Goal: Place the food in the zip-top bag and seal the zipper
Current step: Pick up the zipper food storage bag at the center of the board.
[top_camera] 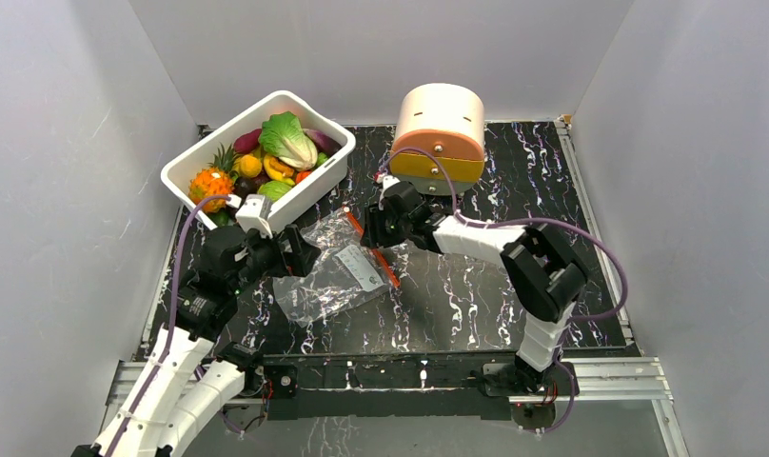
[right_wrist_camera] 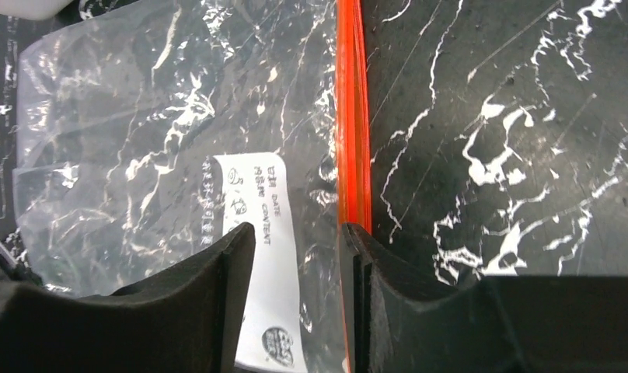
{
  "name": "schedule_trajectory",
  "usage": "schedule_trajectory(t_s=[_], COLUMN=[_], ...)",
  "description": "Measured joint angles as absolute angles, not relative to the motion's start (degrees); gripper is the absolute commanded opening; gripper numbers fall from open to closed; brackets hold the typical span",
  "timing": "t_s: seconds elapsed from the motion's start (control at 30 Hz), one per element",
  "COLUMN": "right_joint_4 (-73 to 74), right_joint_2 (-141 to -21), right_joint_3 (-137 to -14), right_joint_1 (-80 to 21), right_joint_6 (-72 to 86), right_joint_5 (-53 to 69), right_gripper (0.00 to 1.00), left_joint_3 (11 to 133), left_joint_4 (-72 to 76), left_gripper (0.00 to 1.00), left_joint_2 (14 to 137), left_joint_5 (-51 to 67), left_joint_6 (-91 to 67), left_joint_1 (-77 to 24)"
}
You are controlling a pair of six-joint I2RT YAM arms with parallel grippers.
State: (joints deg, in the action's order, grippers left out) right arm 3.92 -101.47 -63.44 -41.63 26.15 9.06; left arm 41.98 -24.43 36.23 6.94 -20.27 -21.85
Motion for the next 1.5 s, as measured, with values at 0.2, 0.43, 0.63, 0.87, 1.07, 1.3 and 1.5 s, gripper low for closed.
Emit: schedule_trajectory(t_s=[0.2,0.43,0.63,0.87,1.07,1.3,1.5], right_joint_4=[4.1,5.1,6.2,3.9,3.2,2.5,2.3], right_joint_2=[-107.3,-110.8,-111.3,-111.4,-111.4,-111.1,-107.0], right_joint_3=[-66.8,-69.3,-69.4,-68.0,-67.1,-66.4,-62.3], right_joint_1=[-41.6,-41.6,-41.6,-41.6,-41.6,-41.6,-41.6], right_joint_6=[23.7,20.7,18.8,18.2,18.1,18.1,18.0], right_joint_5=[9.7,10.1,9.9,9.2,10.1,10.9,11.0], right_gripper=[0.5,0.52,0.41,0.2,0.09,0.0,0.0], left_joint_3=[42.0,42.0,42.0,41.5,41.3,41.3,41.2], left_joint_4=[-24.1,-24.0,-24.0,-23.6,-23.6,-23.6,-23.6], left_gripper=[0.99,0.98,0.98,0.98,0.98,0.98,0.98], left_joint_2=[36.1,36.8,35.4,35.3,35.4,35.4,35.6], left_joint_5=[6.9,7.1,7.1,8.1,8.1,8.1,8.1], left_joint_6=[-20.1,-20.1,-19.9,-19.9,-19.5,-19.5,-19.4], left_joint_1=[-21.8,-21.8,-21.8,-21.8,-21.8,-21.8,-21.8])
